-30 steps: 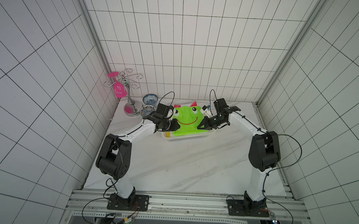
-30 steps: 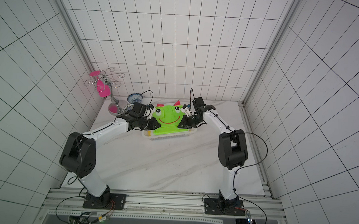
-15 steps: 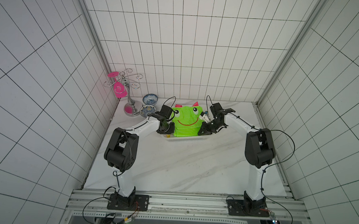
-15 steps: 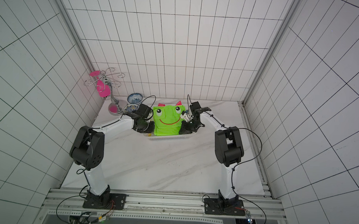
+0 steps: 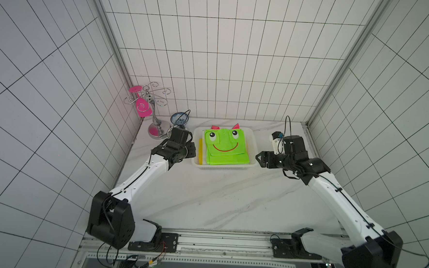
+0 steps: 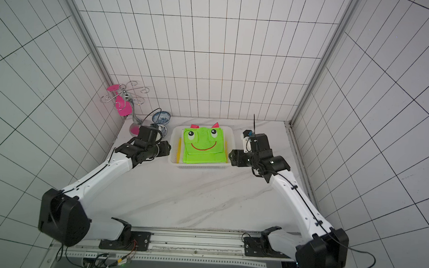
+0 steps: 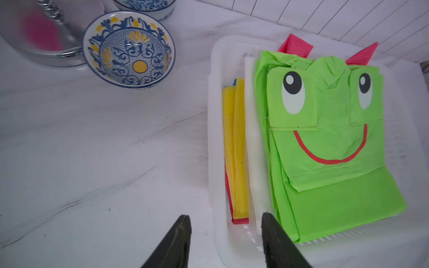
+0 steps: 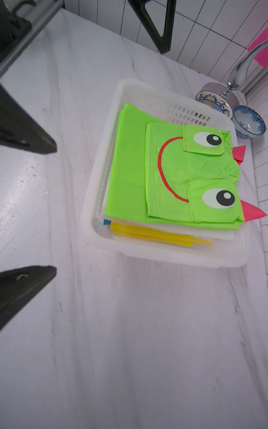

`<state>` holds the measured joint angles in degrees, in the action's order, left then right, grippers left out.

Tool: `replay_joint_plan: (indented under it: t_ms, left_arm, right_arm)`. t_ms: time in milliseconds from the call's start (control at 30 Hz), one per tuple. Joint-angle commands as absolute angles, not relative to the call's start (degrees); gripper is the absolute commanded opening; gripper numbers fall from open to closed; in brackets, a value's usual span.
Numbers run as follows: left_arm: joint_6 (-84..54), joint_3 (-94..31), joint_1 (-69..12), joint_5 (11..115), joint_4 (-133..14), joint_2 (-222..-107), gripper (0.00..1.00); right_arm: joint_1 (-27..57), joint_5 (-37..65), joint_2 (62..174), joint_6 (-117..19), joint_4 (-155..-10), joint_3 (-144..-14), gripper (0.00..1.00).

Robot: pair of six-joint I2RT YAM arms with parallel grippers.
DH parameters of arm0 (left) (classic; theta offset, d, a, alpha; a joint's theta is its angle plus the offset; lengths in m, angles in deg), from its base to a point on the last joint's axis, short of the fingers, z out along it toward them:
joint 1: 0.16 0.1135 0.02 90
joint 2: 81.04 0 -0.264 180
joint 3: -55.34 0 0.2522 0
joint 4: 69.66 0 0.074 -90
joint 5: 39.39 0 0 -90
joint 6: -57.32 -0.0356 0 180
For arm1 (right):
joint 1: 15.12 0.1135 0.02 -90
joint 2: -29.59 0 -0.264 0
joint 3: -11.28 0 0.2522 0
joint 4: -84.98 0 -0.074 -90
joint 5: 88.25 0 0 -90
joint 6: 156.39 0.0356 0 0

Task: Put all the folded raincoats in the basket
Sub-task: Reset both arms

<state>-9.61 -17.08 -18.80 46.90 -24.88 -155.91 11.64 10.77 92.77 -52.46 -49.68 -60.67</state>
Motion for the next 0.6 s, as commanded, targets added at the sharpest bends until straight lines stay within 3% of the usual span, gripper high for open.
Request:
replay_joint_plan:
  t_ms: [0, 167, 300, 433, 567]
  left_arm:
    - [-10.7, -10.9, -18.6, 39.4, -34.7, -150.3, 0.98]
    - [-15.5, -2.3, -18.4, 28.9, -42.2, -142.0, 0.98]
    - [-32.9, 12.5, -18.2, 33.7, -64.6, -138.3, 0.98]
    - [-34.1, 20.7, -15.6, 33.5, -79.4, -139.4, 0.98]
    - [-33.5, 24.2, -11.5, 38.1, -93.7, -146.7, 0.98]
  right_arm:
    - [12.2, 0.9, 84.2, -50.2, -55.7, -51.0, 0.99]
    - [11.7, -7.5, 68.2, -51.6, -60.3, -38.8, 0.99]
    - [10.2, -9.9, 60.4, -59.1, -66.9, -29.1, 0.99]
    - [6.8, -19.5, 56.9, -64.3, -77.1, -22.5, 0.99]
    - [0.0, -19.6, 61.5, -66.4, -91.1, -18.4, 0.99]
